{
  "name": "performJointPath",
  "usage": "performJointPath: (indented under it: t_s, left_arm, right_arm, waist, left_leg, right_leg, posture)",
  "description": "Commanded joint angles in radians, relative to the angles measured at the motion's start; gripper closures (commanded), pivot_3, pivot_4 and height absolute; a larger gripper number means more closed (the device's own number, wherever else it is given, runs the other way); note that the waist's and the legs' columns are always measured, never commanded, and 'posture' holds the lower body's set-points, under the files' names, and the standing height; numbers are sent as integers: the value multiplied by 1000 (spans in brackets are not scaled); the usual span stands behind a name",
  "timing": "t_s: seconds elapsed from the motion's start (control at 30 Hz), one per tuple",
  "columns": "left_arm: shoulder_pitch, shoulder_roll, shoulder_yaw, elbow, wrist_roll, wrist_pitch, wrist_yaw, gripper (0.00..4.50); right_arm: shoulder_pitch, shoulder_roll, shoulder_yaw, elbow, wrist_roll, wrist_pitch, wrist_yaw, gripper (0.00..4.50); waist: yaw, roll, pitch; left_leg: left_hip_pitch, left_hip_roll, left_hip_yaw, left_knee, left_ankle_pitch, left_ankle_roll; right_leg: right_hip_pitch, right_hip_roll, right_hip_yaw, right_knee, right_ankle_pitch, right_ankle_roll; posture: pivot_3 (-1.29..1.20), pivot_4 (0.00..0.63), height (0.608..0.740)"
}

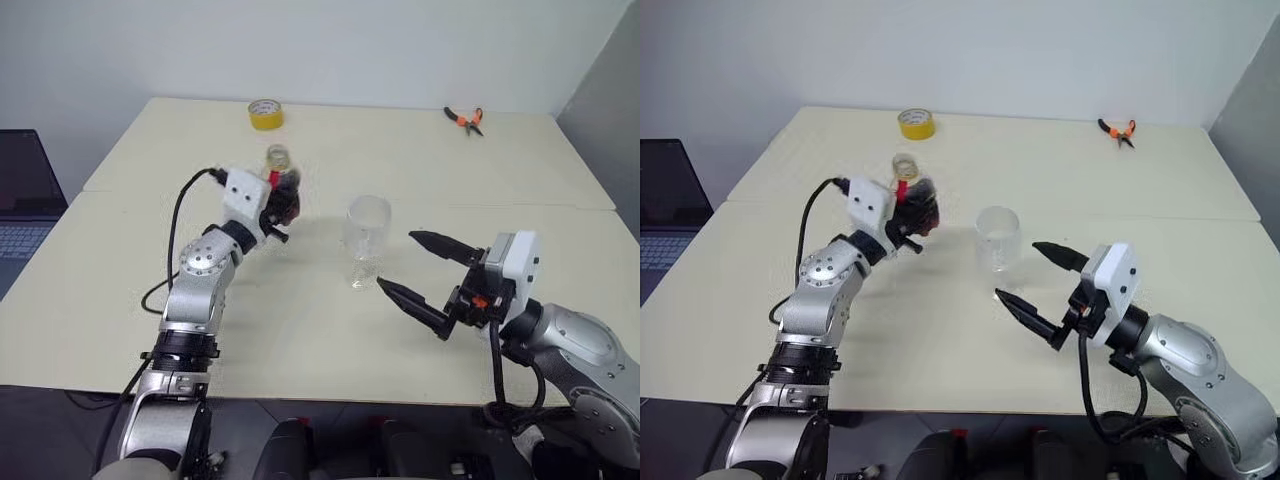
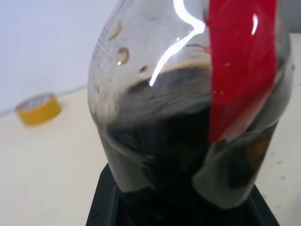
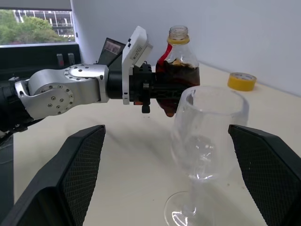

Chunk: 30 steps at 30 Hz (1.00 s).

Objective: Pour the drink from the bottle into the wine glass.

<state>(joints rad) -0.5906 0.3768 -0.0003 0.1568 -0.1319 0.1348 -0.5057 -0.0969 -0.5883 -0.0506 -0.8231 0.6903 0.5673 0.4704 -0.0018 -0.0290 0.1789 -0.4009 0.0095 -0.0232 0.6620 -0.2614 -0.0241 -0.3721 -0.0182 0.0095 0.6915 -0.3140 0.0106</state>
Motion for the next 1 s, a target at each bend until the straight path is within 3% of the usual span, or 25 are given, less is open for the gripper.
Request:
performJointPath:
  t_s: [0.03,0.47,1.0]
  left_arm:
    - [-55,37,-54,-45,38,-35,-73,3516]
    - [-212,67,-160,144,193,-312,-141,3530]
    - [-344,132,-191,324,396,-652,-39,3550]
  right_arm:
    - [-19,9,-10,-32,-2,-2,-30,0]
    - [-66,48,40,-6,-40,18,-86,0]
    - [-79,65,49,14,-61,26,-92,0]
  waist:
    - [0,0,0]
    - [-1,0,0]
    - [-2,0,0]
  left_leg:
    - [0,0,0,0,0,0]
    - [-1,0,1,0,0,0]
    - [-1,0,1,0,0,1]
  right_leg:
    - [0,0,0,0,0,0]
    - [-1,0,1,0,0,0]
    - [-2,0,1,0,0,0]
  posture:
    - [0,150,740]
    - [0,150,740]
    - [0,150,740]
